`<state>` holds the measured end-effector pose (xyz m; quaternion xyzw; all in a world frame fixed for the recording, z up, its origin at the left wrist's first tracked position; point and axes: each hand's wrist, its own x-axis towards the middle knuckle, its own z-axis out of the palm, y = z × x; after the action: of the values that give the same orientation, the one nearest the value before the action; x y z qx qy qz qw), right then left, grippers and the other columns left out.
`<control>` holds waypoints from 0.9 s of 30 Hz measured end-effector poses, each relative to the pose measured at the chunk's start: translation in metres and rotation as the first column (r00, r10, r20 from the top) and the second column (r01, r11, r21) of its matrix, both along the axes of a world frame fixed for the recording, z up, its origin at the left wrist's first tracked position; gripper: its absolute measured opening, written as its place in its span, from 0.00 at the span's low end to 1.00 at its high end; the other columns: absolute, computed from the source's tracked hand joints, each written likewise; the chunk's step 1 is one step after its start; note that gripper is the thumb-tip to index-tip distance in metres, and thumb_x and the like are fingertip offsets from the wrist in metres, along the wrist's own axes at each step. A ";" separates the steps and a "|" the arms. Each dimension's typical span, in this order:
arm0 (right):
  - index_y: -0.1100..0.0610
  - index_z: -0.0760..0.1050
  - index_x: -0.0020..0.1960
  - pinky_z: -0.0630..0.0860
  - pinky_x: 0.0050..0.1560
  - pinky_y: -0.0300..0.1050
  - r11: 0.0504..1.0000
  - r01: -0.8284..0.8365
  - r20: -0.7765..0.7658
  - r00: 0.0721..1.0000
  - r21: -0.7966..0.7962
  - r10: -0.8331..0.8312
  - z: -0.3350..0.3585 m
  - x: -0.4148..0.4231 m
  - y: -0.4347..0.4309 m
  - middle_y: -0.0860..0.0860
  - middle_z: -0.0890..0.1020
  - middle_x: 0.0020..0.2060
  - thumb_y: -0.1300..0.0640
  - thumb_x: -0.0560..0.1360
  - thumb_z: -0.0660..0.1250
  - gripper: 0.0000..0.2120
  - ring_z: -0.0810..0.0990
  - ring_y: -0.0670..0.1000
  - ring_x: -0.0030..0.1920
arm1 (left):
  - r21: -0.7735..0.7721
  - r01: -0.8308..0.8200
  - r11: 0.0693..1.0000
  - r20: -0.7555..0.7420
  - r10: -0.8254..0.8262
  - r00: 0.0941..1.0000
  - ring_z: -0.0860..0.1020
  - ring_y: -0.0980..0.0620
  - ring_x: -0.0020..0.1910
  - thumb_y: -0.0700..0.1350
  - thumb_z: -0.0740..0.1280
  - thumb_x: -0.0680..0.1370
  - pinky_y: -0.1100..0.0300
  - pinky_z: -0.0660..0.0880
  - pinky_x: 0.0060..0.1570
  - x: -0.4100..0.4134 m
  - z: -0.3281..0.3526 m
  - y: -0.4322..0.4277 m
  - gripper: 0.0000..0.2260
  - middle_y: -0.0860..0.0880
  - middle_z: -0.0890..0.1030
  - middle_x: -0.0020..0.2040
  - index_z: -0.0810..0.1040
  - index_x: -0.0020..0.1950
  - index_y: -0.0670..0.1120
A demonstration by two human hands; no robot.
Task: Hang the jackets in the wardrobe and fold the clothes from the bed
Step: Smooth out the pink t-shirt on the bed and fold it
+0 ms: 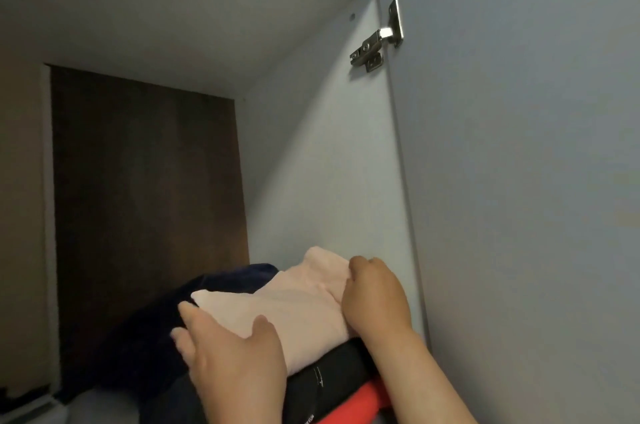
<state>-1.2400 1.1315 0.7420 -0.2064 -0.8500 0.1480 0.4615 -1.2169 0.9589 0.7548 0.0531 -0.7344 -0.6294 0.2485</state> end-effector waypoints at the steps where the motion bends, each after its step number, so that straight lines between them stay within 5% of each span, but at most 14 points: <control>1: 0.55 0.75 0.46 0.69 0.47 0.46 0.996 0.010 -0.019 1.000 0.083 -0.008 0.000 0.001 -0.003 0.53 0.79 0.53 0.60 0.75 0.59 0.06 0.78 0.58 0.55 | -0.135 -0.072 0.988 -0.098 0.059 0.993 0.56 0.40 0.76 0.42 0.73 0.72 0.42 0.59 0.71 0.005 -0.004 0.000 0.42 0.42 0.54 0.79 0.53 0.79 0.49; 3: 0.52 0.79 0.58 0.65 0.68 0.51 0.978 -0.093 -0.053 0.993 0.188 0.105 0.001 0.004 -0.008 0.54 0.74 0.67 0.53 0.77 0.61 0.13 0.71 0.57 0.68 | -0.425 -0.184 0.886 -0.307 0.050 0.950 0.53 0.42 0.78 0.49 0.74 0.70 0.41 0.57 0.73 0.007 -0.013 0.002 0.42 0.43 0.52 0.80 0.56 0.79 0.50; 6: 0.49 0.77 0.61 0.57 0.74 0.49 0.955 -0.277 0.153 0.953 0.105 0.260 -0.009 0.007 -0.007 0.50 0.72 0.68 0.43 0.79 0.55 0.19 0.67 0.53 0.70 | -0.816 -0.083 0.572 -0.133 -0.046 0.990 0.51 0.48 0.78 0.68 0.54 0.76 0.44 0.52 0.75 -0.005 -0.023 0.010 0.33 0.51 0.51 0.80 0.50 0.78 0.59; 9: 0.47 0.73 0.64 0.55 0.74 0.48 0.944 -0.325 0.350 0.880 -0.052 0.322 -0.030 0.004 -0.008 0.47 0.72 0.69 0.38 0.79 0.49 0.23 0.65 0.50 0.70 | -0.899 0.043 0.436 0.074 0.053 0.996 0.47 0.49 0.79 0.72 0.44 0.74 0.43 0.44 0.75 -0.021 -0.034 0.012 0.34 0.54 0.47 0.81 0.47 0.78 0.61; 15: 0.43 0.66 0.73 0.61 0.71 0.45 0.899 -0.359 0.302 0.853 -0.253 0.425 -0.039 0.006 -0.011 0.43 0.71 0.71 0.35 0.79 0.51 0.26 0.68 0.49 0.70 | -0.961 0.105 0.255 0.118 0.036 0.992 0.42 0.45 0.79 0.73 0.44 0.74 0.39 0.40 0.73 -0.038 -0.052 0.005 0.37 0.50 0.40 0.80 0.41 0.79 0.58; 17: 0.43 0.65 0.74 0.60 0.71 0.41 0.918 -0.332 0.261 0.886 -0.216 0.382 -0.043 0.010 -0.011 0.42 0.69 0.72 0.36 0.80 0.52 0.25 0.67 0.47 0.71 | -0.938 0.112 0.327 0.070 -0.137 0.988 0.43 0.42 0.79 0.71 0.45 0.77 0.39 0.42 0.74 -0.040 -0.049 -0.016 0.36 0.45 0.41 0.80 0.42 0.79 0.56; 18: 0.43 0.65 0.74 0.61 0.70 0.39 0.926 -0.317 0.226 0.905 -0.205 0.360 -0.047 0.013 -0.012 0.42 0.69 0.72 0.37 0.80 0.53 0.24 0.67 0.45 0.71 | -0.935 0.093 0.341 -0.006 -0.279 0.960 0.51 0.41 0.79 0.69 0.44 0.79 0.40 0.49 0.74 -0.035 -0.044 -0.027 0.31 0.38 0.49 0.80 0.48 0.79 0.59; 19: 0.43 0.65 0.73 0.61 0.69 0.38 0.933 -0.303 0.189 0.922 -0.194 0.338 -0.051 0.018 -0.013 0.41 0.69 0.72 0.39 0.81 0.54 0.23 0.67 0.44 0.70 | -0.976 -0.036 0.216 -0.132 -0.449 0.884 0.67 0.43 0.73 0.68 0.44 0.80 0.47 0.62 0.72 -0.031 -0.040 -0.040 0.26 0.28 0.66 0.71 0.63 0.75 0.64; 20: 0.43 0.65 0.73 0.61 0.69 0.37 0.939 -0.293 0.159 0.933 -0.182 0.322 -0.056 0.024 -0.014 0.40 0.68 0.72 0.40 0.81 0.55 0.22 0.67 0.43 0.71 | -0.981 -0.164 0.106 -0.193 -0.401 0.896 0.81 0.55 0.57 0.66 0.43 0.80 0.62 0.71 0.63 -0.021 -0.039 -0.047 0.24 0.36 0.83 0.53 0.77 0.61 0.68; 22: 0.41 0.64 0.73 0.60 0.70 0.35 0.943 -0.282 0.136 0.942 -0.177 0.307 -0.067 0.040 -0.017 0.39 0.65 0.73 0.41 0.80 0.58 0.22 0.64 0.41 0.72 | -0.917 -0.358 0.177 -0.398 -0.477 0.784 0.78 0.75 0.43 0.65 0.44 0.79 0.74 0.43 0.69 0.001 -0.052 -0.047 0.30 0.53 0.86 0.37 0.86 0.42 0.62; 23: 0.41 0.63 0.73 0.59 0.70 0.34 0.944 -0.276 0.130 0.945 -0.181 0.301 -0.073 0.050 -0.019 0.39 0.63 0.74 0.42 0.79 0.59 0.23 0.63 0.41 0.73 | -0.931 -0.297 0.214 -0.365 -0.505 0.782 0.48 0.79 0.58 0.65 0.41 0.80 0.71 0.35 0.69 0.006 -0.064 -0.045 0.35 0.51 0.86 0.37 0.87 0.40 0.56; 24: 0.40 0.62 0.73 0.58 0.70 0.33 0.946 -0.265 0.124 0.949 -0.185 0.290 -0.079 0.060 -0.021 0.38 0.62 0.74 0.43 0.79 0.60 0.24 0.62 0.40 0.73 | -0.941 -0.212 0.263 -0.323 -0.515 0.794 0.73 0.35 0.35 0.63 0.39 0.82 0.68 0.34 0.71 0.014 -0.072 -0.035 0.38 0.48 0.86 0.38 0.87 0.37 0.52; 25: 0.40 0.61 0.74 0.57 0.70 0.32 0.949 -0.250 0.129 0.952 -0.194 0.277 -0.084 0.073 -0.025 0.37 0.61 0.74 0.43 0.79 0.61 0.25 0.62 0.39 0.73 | -0.955 -0.093 0.282 -0.235 -0.527 0.817 0.85 0.50 0.48 0.62 0.41 0.82 0.65 0.38 0.72 0.022 -0.073 -0.025 0.36 0.45 0.86 0.39 0.86 0.35 0.51; 27: 0.39 0.58 0.74 0.58 0.70 0.30 0.949 -0.234 0.152 0.951 -0.213 0.269 -0.092 0.099 -0.033 0.37 0.60 0.74 0.45 0.78 0.62 0.26 0.62 0.36 0.72 | -0.939 0.016 0.343 -0.178 -0.527 0.831 0.85 0.43 0.40 0.62 0.58 0.72 0.65 0.47 0.69 0.037 -0.077 -0.015 0.22 0.45 0.86 0.41 0.86 0.36 0.52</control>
<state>-1.1413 1.0984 0.6498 -0.1521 -0.8891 0.2682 0.3384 -1.1797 0.9439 0.6778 -0.3683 -0.8717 -0.1485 0.2870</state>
